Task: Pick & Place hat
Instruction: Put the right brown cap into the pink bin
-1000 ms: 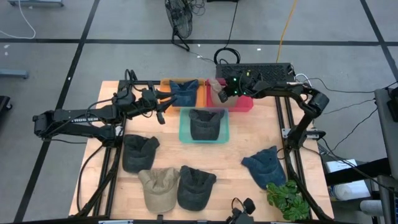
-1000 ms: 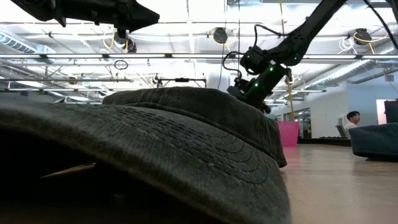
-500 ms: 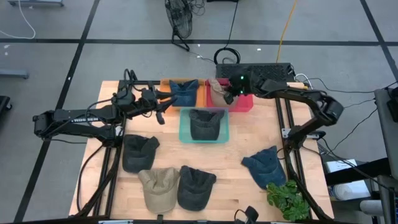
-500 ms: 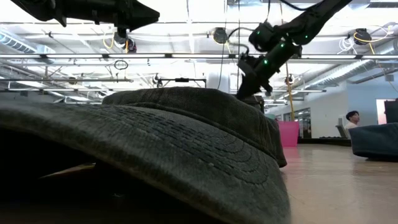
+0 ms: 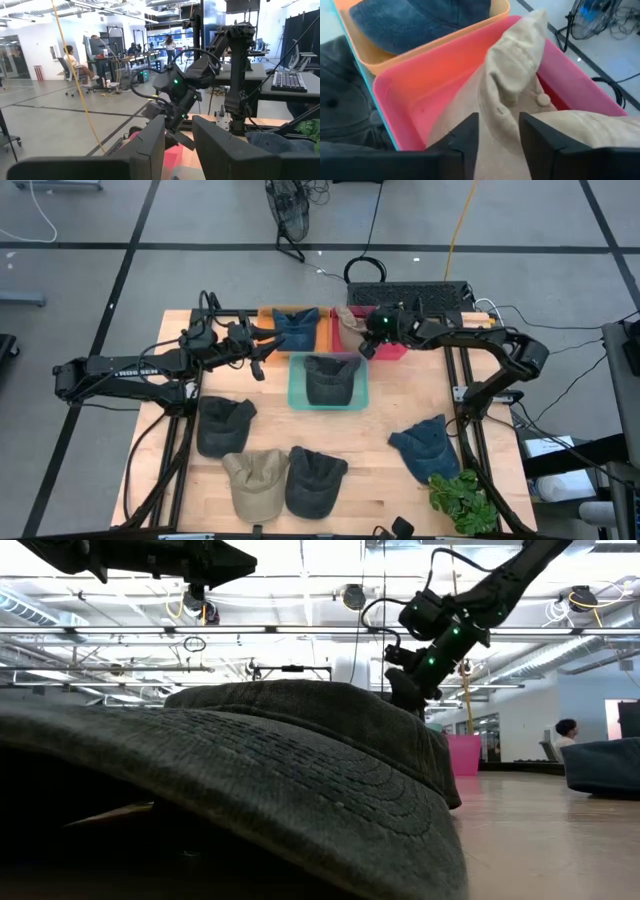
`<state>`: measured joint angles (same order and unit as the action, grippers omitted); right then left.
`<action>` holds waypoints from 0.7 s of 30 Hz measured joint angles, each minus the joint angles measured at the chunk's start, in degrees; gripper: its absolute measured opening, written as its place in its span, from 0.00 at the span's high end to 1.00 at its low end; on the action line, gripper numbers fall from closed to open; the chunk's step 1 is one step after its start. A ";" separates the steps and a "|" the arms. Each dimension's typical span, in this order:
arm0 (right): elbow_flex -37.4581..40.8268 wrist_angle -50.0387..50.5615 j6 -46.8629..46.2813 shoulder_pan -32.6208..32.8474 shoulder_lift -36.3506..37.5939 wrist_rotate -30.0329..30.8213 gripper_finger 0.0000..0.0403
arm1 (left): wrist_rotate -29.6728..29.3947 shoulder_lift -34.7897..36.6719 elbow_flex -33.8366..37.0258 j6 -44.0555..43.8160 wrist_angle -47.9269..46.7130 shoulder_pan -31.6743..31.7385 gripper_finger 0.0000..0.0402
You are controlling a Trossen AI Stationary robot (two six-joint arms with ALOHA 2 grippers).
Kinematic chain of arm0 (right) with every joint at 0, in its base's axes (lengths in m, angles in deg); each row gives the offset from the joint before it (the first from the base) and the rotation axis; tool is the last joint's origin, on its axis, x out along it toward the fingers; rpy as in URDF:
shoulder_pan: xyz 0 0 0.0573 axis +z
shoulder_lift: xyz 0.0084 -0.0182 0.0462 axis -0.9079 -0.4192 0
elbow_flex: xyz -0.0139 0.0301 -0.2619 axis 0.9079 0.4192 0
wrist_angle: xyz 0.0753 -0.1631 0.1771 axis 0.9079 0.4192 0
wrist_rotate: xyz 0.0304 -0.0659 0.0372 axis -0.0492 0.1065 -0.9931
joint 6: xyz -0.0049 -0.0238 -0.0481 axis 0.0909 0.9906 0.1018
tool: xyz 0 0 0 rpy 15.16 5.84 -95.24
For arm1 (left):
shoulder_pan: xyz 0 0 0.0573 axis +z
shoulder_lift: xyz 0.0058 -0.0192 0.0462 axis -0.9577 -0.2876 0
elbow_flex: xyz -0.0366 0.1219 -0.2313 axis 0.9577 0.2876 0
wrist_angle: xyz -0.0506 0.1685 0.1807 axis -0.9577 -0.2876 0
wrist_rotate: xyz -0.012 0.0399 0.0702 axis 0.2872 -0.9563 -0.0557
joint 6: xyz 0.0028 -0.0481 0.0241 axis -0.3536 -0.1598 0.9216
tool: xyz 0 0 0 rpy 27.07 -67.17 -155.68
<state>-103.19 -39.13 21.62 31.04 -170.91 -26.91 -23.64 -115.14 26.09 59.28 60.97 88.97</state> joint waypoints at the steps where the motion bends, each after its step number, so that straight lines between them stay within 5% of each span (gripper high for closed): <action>1: 1.15 -1.66 0.42 0.24 0.00 0.12 0.67 | 0.00 0.00 0.00 0.00 0.00 0.00 0.72; 7: 6.35 -9.91 0.31 0.29 -0.02 0.23 0.61 | 0.00 0.00 0.00 0.04 0.00 0.00 0.72; 15: 7.66 -15.30 7.88 0.13 -0.02 4.90 0.65 | -0.55 0.00 0.00 0.20 -0.02 0.00 0.72; 21: 7.66 -15.20 9.38 0.39 -0.06 1.15 0.66 | -0.57 0.00 0.00 1.07 -0.02 0.00 0.72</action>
<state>-95.52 -54.33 30.99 31.44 -170.97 -25.76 -24.21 -115.14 26.09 60.35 60.95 88.97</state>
